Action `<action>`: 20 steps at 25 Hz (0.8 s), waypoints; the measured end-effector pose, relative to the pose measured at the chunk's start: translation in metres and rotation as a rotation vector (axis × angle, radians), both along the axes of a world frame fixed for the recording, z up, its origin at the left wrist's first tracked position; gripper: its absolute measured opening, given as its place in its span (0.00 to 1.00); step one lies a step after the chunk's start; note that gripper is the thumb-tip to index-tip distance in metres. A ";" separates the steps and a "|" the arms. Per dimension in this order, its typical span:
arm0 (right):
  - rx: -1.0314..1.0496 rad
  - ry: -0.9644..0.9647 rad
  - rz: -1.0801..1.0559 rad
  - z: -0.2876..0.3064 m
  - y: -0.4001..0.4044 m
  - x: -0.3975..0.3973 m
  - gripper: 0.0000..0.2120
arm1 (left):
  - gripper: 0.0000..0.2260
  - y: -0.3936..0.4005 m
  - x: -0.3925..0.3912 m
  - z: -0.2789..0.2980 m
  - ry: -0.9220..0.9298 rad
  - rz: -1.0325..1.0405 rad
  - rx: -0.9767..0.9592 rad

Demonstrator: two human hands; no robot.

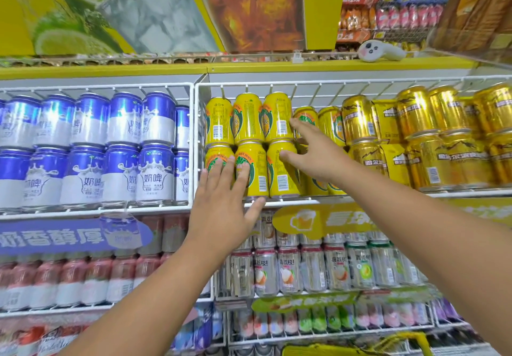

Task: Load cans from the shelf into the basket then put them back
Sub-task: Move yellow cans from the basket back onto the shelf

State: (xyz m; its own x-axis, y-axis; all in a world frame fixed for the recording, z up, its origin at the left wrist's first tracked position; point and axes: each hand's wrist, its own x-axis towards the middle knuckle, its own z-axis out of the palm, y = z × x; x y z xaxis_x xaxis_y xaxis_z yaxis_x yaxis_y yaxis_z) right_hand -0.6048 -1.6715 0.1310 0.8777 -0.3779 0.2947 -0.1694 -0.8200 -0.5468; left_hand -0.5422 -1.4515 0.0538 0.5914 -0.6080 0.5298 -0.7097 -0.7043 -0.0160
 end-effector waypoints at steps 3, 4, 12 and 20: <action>-0.077 0.010 0.018 -0.011 0.003 -0.017 0.36 | 0.33 -0.004 -0.012 -0.009 -0.013 -0.018 0.006; -0.118 0.014 0.035 -0.017 0.005 -0.026 0.36 | 0.33 -0.006 -0.017 -0.013 -0.018 -0.018 0.007; -0.524 0.009 0.116 -0.077 -0.012 -0.121 0.36 | 0.33 -0.022 -0.079 -0.032 -0.055 0.048 0.022; -0.501 0.108 0.170 -0.153 -0.047 -0.232 0.36 | 0.34 -0.056 -0.179 -0.084 0.008 0.101 0.055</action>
